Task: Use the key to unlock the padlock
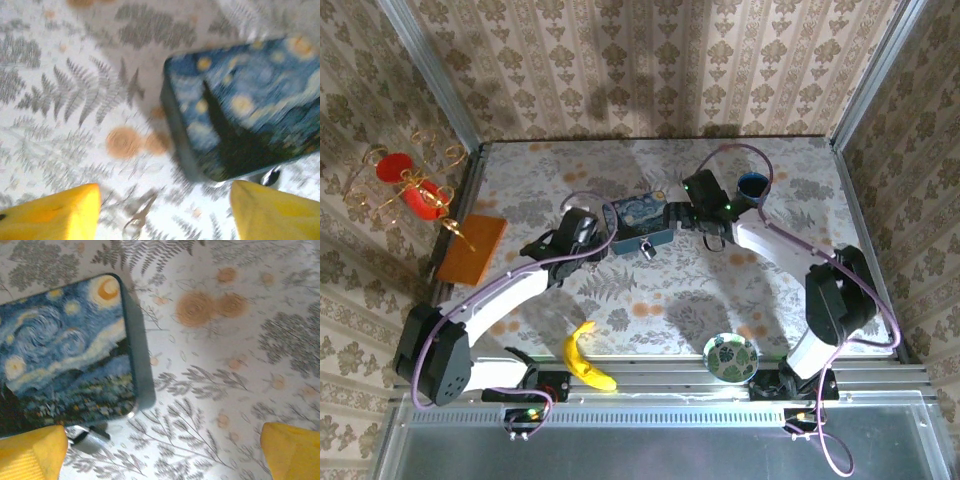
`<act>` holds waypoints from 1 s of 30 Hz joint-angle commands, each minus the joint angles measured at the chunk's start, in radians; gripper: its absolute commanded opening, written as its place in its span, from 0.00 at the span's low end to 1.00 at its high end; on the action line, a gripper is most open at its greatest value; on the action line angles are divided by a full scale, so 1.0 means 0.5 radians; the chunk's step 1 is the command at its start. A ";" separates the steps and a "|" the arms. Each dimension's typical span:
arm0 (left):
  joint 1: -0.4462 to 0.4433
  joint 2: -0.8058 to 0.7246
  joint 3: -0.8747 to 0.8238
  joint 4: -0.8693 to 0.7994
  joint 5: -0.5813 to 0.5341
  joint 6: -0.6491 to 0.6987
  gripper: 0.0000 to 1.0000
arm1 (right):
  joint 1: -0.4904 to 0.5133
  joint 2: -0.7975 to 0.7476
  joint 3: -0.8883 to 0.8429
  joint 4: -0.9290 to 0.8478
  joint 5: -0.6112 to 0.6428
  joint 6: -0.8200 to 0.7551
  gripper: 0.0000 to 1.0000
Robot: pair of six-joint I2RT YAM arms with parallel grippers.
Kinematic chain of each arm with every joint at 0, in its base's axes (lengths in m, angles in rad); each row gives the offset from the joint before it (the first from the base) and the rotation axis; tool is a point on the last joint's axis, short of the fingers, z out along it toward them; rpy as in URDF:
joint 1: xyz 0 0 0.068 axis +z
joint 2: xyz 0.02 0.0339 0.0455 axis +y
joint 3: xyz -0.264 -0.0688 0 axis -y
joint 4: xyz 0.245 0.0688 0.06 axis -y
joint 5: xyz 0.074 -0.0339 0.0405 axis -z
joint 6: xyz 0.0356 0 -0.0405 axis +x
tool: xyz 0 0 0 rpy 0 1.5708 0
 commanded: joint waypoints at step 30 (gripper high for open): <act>0.240 0.815 0.184 -0.138 0.376 0.318 0.53 | 0.174 -0.414 -0.348 -0.326 0.453 0.159 1.00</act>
